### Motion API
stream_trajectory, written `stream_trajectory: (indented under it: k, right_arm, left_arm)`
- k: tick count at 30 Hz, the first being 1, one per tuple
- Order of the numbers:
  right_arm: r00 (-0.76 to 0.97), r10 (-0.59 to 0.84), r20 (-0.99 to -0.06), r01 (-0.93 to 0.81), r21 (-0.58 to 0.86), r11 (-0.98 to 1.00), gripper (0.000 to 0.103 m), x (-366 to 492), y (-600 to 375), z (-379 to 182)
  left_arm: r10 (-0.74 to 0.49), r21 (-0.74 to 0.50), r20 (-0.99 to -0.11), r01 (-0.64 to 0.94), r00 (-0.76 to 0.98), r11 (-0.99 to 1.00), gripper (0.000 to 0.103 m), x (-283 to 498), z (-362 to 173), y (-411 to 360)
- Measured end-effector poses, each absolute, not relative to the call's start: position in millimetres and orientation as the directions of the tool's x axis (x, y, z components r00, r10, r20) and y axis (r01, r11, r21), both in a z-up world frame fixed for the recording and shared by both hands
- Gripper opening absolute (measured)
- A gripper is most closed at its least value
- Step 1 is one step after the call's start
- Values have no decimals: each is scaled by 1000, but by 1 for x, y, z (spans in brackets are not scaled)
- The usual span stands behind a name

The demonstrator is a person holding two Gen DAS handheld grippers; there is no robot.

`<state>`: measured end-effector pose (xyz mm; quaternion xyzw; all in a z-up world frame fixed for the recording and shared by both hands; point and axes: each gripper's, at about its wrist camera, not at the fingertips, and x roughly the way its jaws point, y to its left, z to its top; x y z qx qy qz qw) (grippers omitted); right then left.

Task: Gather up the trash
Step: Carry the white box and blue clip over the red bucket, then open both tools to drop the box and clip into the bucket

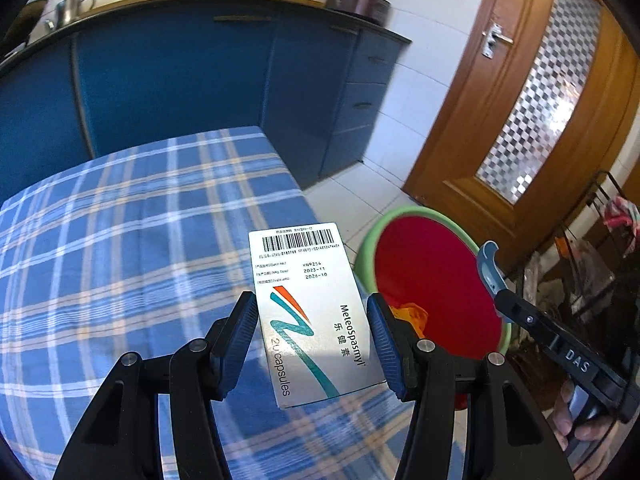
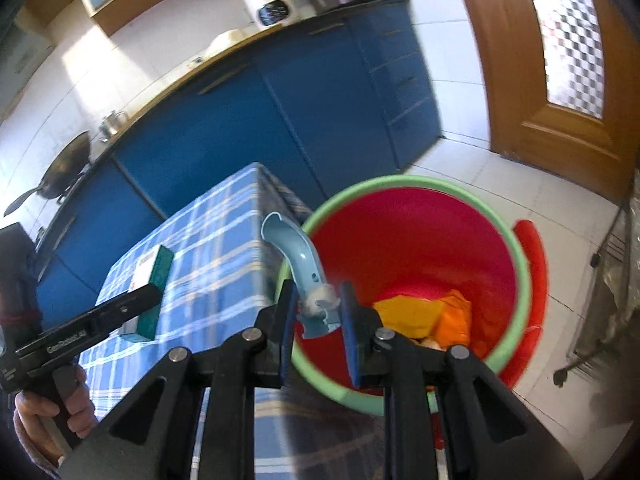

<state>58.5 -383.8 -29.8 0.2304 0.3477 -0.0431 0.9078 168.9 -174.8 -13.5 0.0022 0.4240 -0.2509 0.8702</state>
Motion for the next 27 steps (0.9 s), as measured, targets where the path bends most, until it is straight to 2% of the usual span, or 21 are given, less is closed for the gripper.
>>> stream_trajectory:
  k: [12,22,25,27]
  right_arm:
    - [697,30,-716,375,399,837,25,48,-426,-60]
    - [718,1,-696,400,413,818,25,39,-436,-54]
    - [726,-13,-687,400,407,821,32,35,-440,-49]
    - [729,-26,-684,408,404,819,33,31,-443,-47]
  left_arm:
    - [-468,-197,-744,513,477,836,58,164,-18,-208]
    - [-499,-202,-750,568,435,798,58,160,-25,-235]
    - [-510,-210,-755,583,413,785,58,159,-29,-244]
    - [-514,-214,-759,593,399,776,58,159,-33,-252]
